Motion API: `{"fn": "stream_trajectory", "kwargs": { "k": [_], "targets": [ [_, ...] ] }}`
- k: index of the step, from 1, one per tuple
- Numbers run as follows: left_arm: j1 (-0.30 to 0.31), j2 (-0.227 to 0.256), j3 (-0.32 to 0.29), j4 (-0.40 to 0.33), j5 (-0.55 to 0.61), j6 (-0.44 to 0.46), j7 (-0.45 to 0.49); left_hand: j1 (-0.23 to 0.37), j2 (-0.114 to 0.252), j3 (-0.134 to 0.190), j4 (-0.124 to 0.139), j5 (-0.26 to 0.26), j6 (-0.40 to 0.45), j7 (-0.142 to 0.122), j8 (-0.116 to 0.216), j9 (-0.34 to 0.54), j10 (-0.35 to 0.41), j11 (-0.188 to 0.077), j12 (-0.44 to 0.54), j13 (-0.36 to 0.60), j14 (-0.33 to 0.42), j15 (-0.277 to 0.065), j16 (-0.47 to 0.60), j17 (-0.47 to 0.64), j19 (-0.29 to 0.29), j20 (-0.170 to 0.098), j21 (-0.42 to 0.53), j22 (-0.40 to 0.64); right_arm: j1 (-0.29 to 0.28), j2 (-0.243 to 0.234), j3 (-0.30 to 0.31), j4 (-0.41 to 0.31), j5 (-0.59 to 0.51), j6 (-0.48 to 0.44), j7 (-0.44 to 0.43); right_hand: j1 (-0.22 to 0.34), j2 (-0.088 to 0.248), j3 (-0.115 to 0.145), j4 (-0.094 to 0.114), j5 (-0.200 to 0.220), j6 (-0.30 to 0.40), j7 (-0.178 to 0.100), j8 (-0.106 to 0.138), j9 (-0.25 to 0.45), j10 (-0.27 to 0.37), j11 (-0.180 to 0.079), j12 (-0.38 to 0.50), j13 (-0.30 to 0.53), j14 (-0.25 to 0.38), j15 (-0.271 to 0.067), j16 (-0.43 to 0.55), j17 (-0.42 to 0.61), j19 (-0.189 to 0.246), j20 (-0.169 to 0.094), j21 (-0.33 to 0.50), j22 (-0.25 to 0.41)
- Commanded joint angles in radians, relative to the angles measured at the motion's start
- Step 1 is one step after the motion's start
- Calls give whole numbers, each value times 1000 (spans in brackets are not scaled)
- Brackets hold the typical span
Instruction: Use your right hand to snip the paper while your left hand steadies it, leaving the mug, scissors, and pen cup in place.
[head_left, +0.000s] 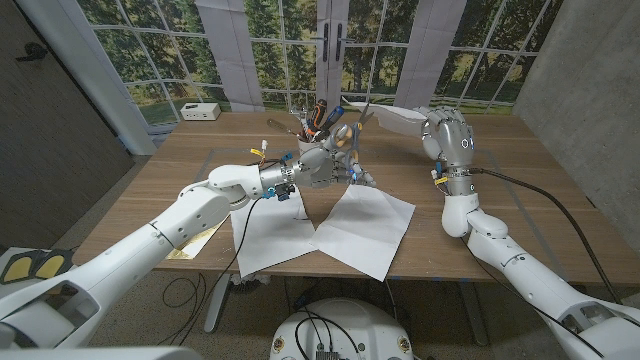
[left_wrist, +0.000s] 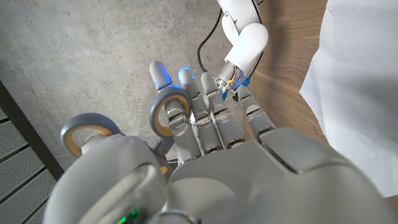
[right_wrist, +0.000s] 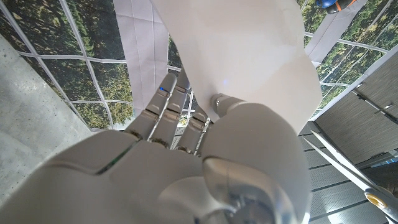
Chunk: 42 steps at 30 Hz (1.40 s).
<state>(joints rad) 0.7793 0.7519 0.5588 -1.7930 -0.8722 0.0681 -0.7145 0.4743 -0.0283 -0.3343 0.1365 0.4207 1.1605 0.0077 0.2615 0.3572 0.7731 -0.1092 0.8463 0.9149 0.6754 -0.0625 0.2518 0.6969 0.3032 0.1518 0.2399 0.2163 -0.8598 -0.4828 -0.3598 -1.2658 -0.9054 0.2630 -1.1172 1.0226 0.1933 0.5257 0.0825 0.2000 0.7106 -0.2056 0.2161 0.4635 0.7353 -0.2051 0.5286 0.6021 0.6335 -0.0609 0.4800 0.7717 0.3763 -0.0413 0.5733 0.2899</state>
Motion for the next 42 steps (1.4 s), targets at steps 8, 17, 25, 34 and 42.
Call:
{"fn": "stream_trajectory", "kwargs": {
  "k": [8,17,25,34,42],
  "targets": [
    [11,9,-5,-9,-8,1,1,10,0,3,3,-3,6,6,0,3,33,-27,5,-1,-1,-67,4,5,-4,-6,2,2,-35,51,86,-5,-66,62,0,-11,3,8,5,2,3,-1,0,1,-4,3,-7,-1,-5,-175,-12,9,-10,-80,13,1],
    [13,11,-8,-8,-12,-1,-3,10,1,2,3,-4,5,5,0,3,31,-27,7,2,-1,-69,5,5,-4,-6,2,2,-39,61,95,-6,-96,72,0,-13,3,8,6,2,3,-1,0,1,-3,3,-8,-2,-5,-175,-18,14,-13,-80,22,-1],
    [18,12,-11,-6,-17,-3,-7,11,1,2,3,-5,6,6,0,3,31,-27,7,4,-1,-67,5,5,-5,-6,2,2,-51,66,106,-19,-122,79,0,-14,2,10,6,3,3,-1,-1,1,-5,2,-12,-6,-8,-174,-25,17,-18,-81,28,-2],
    [23,17,-13,-7,-18,-2,-8,11,1,2,3,-5,6,7,0,3,35,-26,9,4,-3,-69,4,5,-4,-7,2,2,-71,105,161,-38,-186,122,0,-16,3,10,8,3,1,-1,-1,1,-7,3,-15,-9,-8,-174,-31,21,-26,-85,34,-3],
    [23,18,-13,-3,-17,-4,-13,11,2,2,3,-6,8,8,1,4,36,-26,8,2,0,-68,5,5,-4,-6,3,2,-79,145,207,-40,-245,164,0,-17,4,11,9,4,-1,-1,-2,0,-8,3,-16,-9,-8,-175,-35,24,-30,-87,39,-4]
  ]
}}
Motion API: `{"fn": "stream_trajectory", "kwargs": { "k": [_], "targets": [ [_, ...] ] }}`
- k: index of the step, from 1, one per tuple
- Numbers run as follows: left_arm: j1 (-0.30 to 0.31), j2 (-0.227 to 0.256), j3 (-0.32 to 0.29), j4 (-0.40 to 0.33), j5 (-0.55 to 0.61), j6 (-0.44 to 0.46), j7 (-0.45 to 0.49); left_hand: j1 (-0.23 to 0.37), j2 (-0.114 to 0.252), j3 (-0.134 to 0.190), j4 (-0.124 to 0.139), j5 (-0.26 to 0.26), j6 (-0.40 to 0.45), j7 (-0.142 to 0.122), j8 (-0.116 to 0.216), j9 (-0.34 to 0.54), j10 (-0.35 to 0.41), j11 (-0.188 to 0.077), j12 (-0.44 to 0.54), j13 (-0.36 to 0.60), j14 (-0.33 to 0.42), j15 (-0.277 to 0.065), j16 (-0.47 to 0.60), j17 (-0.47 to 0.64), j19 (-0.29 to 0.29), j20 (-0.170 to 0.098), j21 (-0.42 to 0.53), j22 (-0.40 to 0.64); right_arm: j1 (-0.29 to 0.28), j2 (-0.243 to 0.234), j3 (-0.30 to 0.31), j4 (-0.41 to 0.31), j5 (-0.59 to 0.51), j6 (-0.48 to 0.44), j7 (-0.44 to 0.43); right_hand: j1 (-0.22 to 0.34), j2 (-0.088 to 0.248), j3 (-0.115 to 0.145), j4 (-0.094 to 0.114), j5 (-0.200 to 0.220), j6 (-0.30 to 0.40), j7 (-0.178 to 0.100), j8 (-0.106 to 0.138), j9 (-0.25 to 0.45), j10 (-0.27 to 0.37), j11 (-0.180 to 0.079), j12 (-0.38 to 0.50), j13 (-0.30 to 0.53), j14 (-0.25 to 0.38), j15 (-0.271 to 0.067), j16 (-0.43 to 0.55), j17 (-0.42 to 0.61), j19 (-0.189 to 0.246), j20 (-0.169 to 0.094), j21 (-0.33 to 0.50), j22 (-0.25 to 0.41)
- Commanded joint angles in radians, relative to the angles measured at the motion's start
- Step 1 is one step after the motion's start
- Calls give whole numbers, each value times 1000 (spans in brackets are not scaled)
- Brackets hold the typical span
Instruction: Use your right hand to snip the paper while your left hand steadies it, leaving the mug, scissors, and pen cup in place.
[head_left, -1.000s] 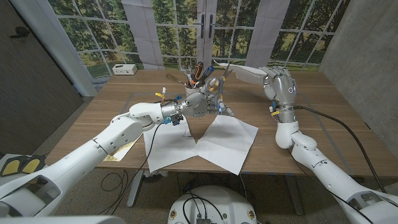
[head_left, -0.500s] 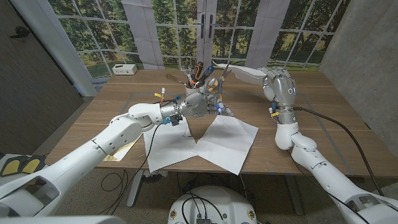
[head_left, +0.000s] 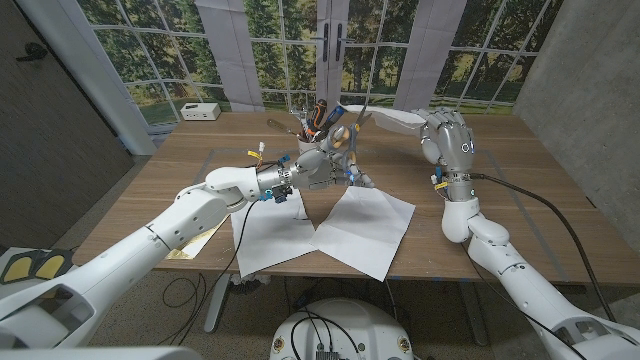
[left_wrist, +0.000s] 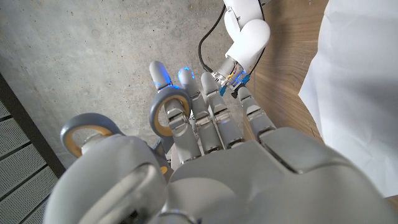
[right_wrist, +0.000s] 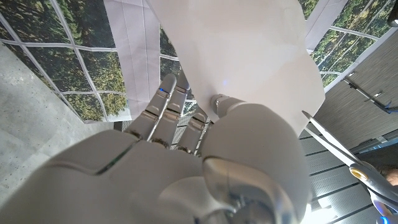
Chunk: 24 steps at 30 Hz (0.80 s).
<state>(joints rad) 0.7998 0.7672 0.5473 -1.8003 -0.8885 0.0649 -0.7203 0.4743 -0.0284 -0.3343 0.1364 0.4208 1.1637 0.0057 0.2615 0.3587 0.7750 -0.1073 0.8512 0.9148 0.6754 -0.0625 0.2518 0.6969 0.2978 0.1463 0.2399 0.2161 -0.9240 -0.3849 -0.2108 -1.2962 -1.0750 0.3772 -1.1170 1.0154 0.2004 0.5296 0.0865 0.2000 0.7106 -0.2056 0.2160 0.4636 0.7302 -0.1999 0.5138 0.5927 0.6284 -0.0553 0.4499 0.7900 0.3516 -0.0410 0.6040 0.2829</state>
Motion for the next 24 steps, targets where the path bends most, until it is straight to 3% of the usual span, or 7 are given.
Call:
{"fn": "stream_trajectory", "kwargs": {
  "k": [1,19,24],
  "targets": [
    [2,4,-2,4,-2,2,-5,11,2,2,3,-6,5,10,1,3,35,-27,3,1,-1,-69,5,5,1,-1,3,2,-15,49,61,-10,-86,50,0,-9,-4,7,4,4,-2,-1,-2,0,-3,-2,-2,0,-2,-181,-5,6,-5,-87,9,3],
    [-17,-16,7,59,9,4,-12,12,2,2,3,-8,3,8,0,4,30,-29,4,5,0,-69,5,5,-1,-1,2,2,-25,95,97,-23,-170,80,0,-12,-4,7,6,5,-6,-1,-4,-1,-11,-2,-11,-10,1,-181,-14,15,-13,-90,22,1],
    [-33,-31,20,88,41,-9,-10,13,2,2,3,-8,4,9,0,3,33,-27,3,2,-1,-67,5,5,-1,0,2,2,-28,129,135,-17,-210,112,0,-11,-3,7,6,5,-7,-1,-4,-2,-9,-2,-11,-10,5,-181,-13,18,-15,-90,26,1]
  ]
}}
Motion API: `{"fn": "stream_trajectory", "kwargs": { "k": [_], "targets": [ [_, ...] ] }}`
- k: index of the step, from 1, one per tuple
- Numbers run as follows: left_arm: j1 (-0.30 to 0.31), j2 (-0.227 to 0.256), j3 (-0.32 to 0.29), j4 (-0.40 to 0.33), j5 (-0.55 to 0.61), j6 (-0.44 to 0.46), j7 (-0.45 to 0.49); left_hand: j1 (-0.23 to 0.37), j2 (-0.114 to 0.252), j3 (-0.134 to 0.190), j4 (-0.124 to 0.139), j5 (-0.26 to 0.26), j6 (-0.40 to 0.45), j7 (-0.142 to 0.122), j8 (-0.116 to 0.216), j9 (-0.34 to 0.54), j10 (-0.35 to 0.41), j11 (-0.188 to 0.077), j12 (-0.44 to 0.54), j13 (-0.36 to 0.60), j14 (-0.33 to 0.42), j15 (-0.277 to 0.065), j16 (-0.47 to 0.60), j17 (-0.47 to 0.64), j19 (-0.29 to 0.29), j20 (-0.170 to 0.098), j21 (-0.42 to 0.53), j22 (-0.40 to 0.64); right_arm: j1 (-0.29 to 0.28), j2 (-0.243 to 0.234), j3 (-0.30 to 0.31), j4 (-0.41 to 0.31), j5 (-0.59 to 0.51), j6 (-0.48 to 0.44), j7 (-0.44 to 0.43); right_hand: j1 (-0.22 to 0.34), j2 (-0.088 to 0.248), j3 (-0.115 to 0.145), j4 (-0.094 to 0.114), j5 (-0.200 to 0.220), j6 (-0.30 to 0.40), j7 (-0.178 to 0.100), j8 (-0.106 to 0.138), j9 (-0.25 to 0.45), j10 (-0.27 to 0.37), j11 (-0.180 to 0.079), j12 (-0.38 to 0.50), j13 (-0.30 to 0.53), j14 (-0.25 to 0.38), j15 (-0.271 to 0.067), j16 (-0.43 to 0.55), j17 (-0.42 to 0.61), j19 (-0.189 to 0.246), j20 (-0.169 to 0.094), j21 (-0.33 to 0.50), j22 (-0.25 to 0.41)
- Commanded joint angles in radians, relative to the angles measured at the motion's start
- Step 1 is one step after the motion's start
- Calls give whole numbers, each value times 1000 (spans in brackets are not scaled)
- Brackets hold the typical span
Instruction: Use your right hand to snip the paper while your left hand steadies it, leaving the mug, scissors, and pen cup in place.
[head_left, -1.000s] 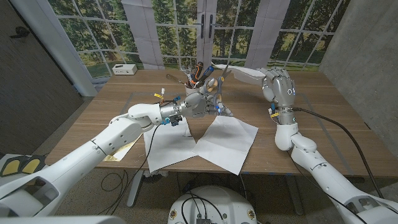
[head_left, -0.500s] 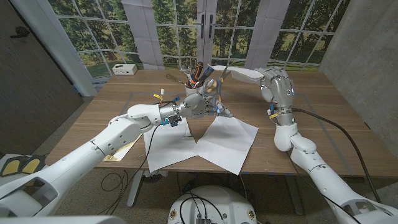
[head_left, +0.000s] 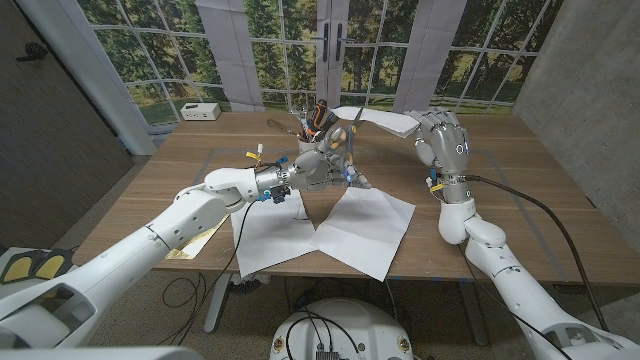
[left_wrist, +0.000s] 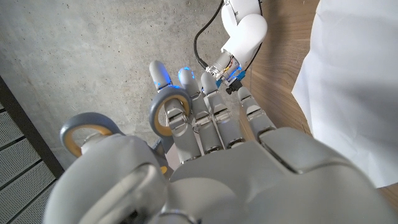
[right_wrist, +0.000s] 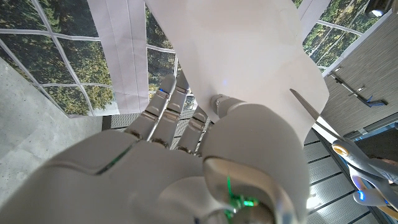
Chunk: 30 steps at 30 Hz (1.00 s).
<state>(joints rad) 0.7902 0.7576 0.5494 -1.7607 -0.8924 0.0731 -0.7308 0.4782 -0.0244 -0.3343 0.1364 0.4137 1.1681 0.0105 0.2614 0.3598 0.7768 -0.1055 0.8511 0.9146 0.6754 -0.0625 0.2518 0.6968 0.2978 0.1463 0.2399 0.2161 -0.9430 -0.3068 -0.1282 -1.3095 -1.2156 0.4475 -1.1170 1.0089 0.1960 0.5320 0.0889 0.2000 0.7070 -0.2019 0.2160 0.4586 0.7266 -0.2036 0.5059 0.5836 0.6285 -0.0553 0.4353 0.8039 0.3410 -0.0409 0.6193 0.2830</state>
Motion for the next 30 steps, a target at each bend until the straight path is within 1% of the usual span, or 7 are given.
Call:
{"fn": "stream_trajectory", "kwargs": {
  "k": [1,5,10,15,22,30],
  "targets": [
    [-27,-25,21,53,52,-21,1,9,-2,2,3,-1,0,5,0,2,30,-28,4,4,0,-68,5,5,-1,0,2,3,-10,60,64,-2,-82,50,0,-4,0,4,2,5,-4,-5,-4,3,-5,2,-3,-1,6,-181,2,6,-5,-90,12,1],
    [-36,-35,32,64,77,-31,8,8,-7,0,2,-1,0,5,0,2,27,-29,3,4,-5,-65,4,5,-5,3,1,3,-16,94,108,-2,-120,80,0,-4,1,5,2,5,-4,-5,-4,3,-4,2,-3,-1,8,-181,1,8,-5,-91,16,0],
    [-37,-38,35,66,75,-29,4,6,-12,-2,2,-2,-2,7,0,3,29,-27,1,0,-8,-59,2,5,-9,6,-1,3,-23,107,125,-17,-134,96,0,-4,1,5,3,5,-3,-5,-4,3,-4,2,-3,-1,10,-181,-1,10,-6,-90,20,0],
    [-40,-35,40,67,72,-24,-16,5,-15,-3,2,-2,-2,5,0,4,32,-27,1,-3,-5,-62,4,5,-10,7,-1,3,-29,109,119,-29,-130,84,0,-5,1,6,3,5,-2,-5,-3,3,-3,1,-4,-2,12,-181,-2,13,-6,-90,24,-1],
    [-32,-45,39,74,67,-44,-25,17,-6,6,-1,-2,2,2,2,4,35,-33,5,2,-1,-67,6,6,-10,4,0,3,-25,86,86,-20,-103,58,0,-7,1,5,5,5,-2,-5,-3,3,-2,1,-4,-3,15,-180,-3,15,-7,-90,29,-2],
    [-29,-42,39,74,73,-61,-38,28,0,10,-4,-2,6,4,3,4,38,-31,7,3,0,-68,7,6,-12,3,0,3,-16,102,90,-3,-110,60,0,-7,0,5,4,5,-1,-5,-2,3,-2,1,-6,-4,17,-181,-6,19,-7,-91,35,-3]
  ]
}}
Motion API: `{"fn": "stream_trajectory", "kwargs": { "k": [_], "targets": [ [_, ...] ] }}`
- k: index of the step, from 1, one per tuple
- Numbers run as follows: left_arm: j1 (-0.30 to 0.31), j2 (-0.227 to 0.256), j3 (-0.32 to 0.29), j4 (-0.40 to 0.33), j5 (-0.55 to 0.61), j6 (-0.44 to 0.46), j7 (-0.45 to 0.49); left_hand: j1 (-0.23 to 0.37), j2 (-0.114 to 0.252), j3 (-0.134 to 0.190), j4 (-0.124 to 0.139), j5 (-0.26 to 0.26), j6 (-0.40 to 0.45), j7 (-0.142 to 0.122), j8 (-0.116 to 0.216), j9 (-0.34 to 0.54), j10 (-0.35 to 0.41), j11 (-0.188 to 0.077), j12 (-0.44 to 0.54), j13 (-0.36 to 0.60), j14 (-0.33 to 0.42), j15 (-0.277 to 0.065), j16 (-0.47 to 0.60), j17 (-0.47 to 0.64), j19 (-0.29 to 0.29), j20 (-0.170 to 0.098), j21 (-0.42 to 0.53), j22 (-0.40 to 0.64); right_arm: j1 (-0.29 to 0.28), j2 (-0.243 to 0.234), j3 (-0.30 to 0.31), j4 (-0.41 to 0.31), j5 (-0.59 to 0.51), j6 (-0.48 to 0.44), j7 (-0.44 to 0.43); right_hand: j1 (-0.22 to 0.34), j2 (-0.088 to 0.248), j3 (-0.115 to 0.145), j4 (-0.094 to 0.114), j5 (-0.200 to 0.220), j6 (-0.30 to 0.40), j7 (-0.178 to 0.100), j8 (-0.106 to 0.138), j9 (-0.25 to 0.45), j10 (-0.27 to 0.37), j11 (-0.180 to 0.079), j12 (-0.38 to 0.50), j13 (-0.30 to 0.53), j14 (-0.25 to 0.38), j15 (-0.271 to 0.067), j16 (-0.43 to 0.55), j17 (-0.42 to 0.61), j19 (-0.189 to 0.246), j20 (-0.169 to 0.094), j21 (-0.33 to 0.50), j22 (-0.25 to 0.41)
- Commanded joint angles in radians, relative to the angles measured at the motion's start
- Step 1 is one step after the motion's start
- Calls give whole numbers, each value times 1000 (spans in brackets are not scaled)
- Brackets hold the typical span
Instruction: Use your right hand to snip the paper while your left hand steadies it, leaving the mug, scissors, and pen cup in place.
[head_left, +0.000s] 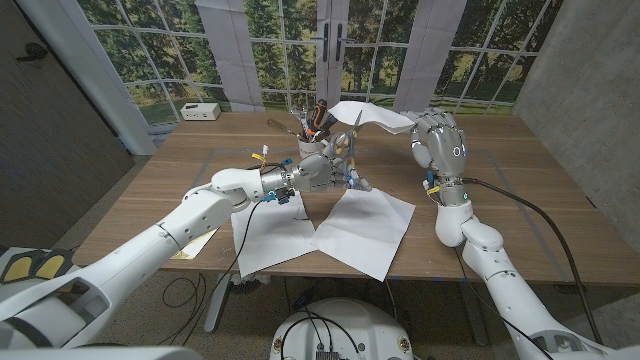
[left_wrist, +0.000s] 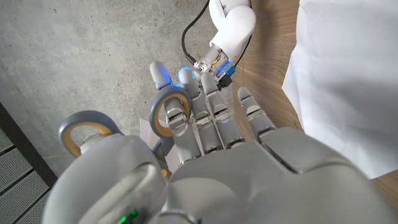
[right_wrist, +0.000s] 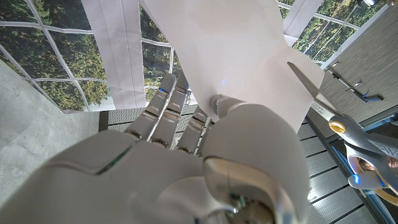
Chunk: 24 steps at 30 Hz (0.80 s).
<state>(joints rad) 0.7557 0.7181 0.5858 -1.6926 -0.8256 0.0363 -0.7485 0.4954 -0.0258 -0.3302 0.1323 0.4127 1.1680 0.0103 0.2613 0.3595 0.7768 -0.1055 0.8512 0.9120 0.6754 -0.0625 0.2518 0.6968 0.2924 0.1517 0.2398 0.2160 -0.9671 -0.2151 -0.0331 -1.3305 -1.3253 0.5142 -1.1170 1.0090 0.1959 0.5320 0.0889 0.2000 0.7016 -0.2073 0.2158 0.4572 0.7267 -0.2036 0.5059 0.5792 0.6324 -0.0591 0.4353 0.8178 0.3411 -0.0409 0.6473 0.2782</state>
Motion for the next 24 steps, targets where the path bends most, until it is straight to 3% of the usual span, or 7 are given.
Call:
{"fn": "stream_trajectory", "kwargs": {
  "k": [1,17,24],
  "targets": [
    [5,-3,3,8,4,-24,-23,11,2,6,0,-1,6,5,3,4,39,-32,6,5,0,-68,7,6,-6,-2,0,3,8,12,-5,18,0,-8,0,-7,1,6,4,5,4,0,-2,4,-1,1,-5,0,13,-177,-6,5,-7,-90,7,1],
    [4,5,-3,1,20,-27,-3,18,4,5,-1,-5,3,4,2,5,36,-34,8,10,-2,-68,6,6,-7,-3,0,4,6,-64,-79,-17,80,-69,0,-6,0,7,2,5,5,0,-2,4,2,1,-6,-2,18,-178,-10,12,-9,-89,18,-2],
    [27,28,-11,-23,16,-28,7,20,5,5,-1,-6,3,4,1,4,36,-32,6,7,1,-70,8,6,-8,-3,0,4,-2,-61,-89,-23,86,-77,0,-6,0,7,2,5,6,0,-1,4,3,1,-6,-2,18,-177,-13,13,-9,-89,22,-3]
  ]
}}
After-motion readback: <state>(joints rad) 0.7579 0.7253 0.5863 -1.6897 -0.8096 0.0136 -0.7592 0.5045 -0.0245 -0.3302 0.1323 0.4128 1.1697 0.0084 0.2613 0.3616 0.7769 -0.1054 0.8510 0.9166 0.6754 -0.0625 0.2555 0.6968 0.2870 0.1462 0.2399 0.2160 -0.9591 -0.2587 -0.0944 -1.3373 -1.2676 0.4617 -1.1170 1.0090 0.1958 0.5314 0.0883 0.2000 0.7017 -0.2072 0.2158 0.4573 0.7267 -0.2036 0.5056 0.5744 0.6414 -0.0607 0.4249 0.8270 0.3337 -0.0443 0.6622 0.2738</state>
